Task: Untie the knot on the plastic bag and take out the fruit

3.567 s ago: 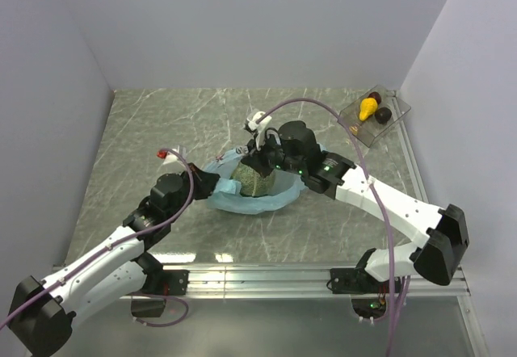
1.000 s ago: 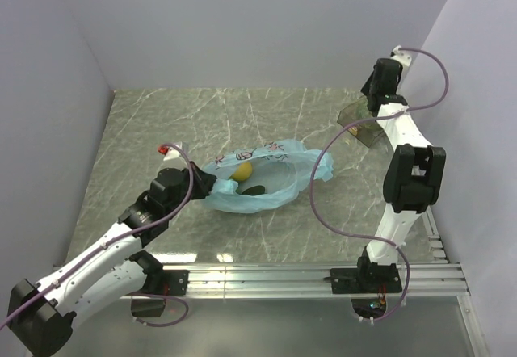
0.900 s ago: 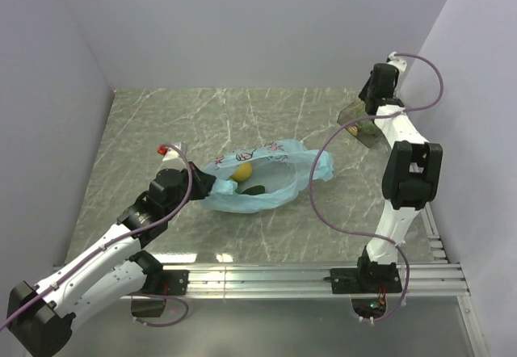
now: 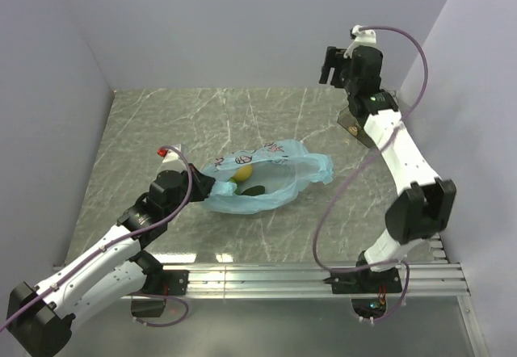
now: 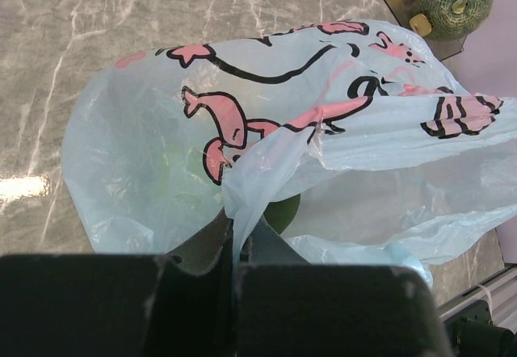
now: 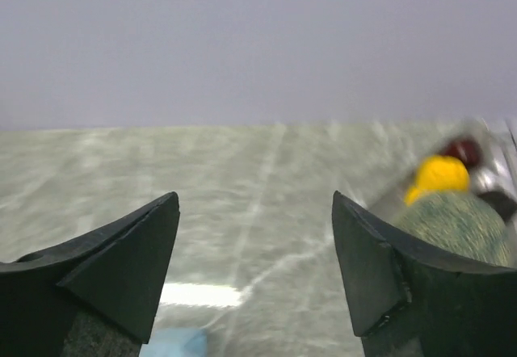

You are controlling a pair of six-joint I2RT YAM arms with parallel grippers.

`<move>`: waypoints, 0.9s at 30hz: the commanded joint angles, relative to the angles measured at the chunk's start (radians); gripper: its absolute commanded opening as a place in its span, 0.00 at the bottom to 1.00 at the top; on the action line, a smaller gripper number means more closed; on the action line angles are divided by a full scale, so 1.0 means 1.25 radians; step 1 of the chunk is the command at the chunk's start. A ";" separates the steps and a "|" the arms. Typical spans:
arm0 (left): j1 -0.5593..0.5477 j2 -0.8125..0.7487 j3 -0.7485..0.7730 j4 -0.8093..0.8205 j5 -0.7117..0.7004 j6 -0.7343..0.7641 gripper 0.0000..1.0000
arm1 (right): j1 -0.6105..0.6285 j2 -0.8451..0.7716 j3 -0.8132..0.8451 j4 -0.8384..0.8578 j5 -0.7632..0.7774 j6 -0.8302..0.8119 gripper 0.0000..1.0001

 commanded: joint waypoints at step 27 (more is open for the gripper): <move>0.002 0.125 0.034 0.055 -0.136 -0.096 0.01 | 0.505 -0.093 -0.440 -0.065 -0.333 -0.097 0.59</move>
